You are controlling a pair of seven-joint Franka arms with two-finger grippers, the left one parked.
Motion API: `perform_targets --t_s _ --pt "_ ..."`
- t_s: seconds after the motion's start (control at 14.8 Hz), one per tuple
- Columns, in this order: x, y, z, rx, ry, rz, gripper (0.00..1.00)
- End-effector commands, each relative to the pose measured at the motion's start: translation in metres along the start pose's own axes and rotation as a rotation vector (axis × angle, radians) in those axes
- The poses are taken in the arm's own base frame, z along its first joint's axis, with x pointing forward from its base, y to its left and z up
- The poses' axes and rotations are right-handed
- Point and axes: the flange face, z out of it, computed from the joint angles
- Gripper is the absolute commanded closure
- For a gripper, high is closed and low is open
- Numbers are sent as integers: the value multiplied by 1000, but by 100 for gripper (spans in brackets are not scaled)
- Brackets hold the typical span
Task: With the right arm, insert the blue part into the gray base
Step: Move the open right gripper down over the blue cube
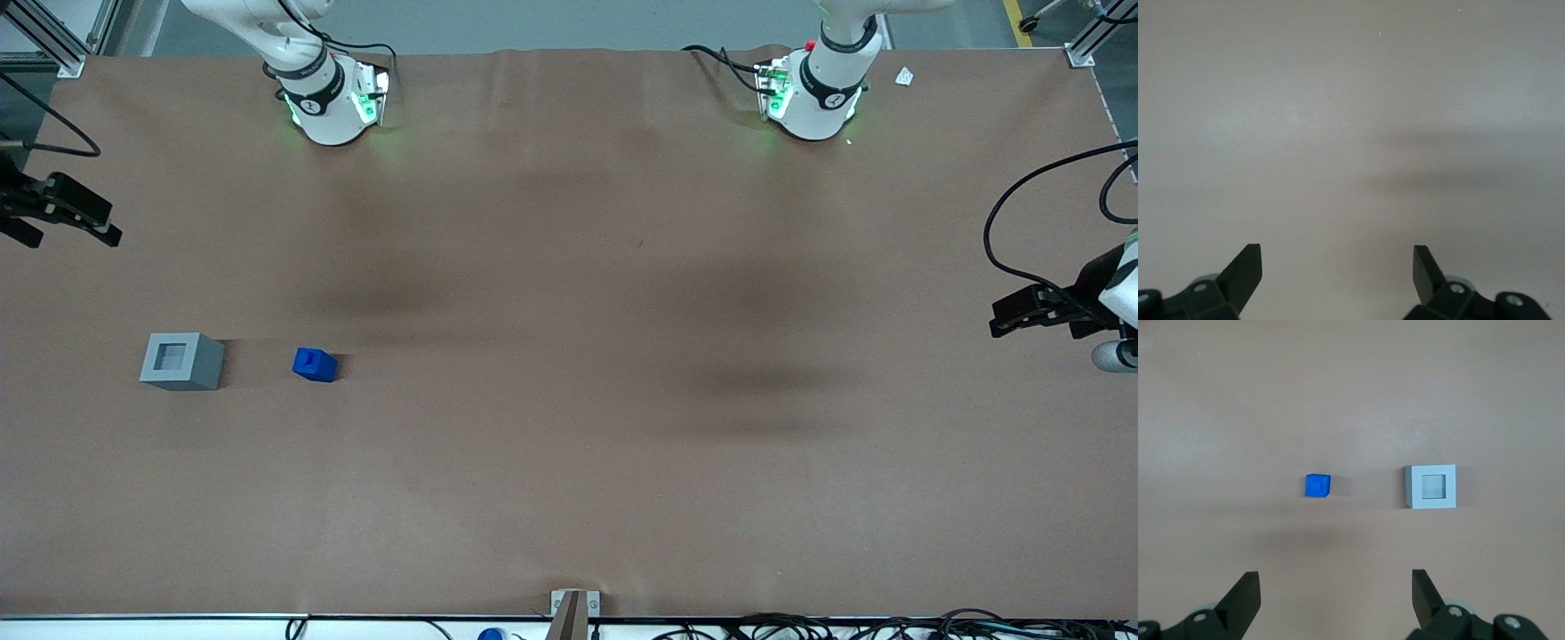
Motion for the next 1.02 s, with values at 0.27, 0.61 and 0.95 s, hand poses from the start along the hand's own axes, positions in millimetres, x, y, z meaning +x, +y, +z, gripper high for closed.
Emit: perform_targets --t_s 0.27,0.61,0.95 --pt "30 -12 64 -7 -87 17 0" --pt "45 -38 124 -14 -81 73 0" --pt "62 -51 194 -19 -84 82 0"
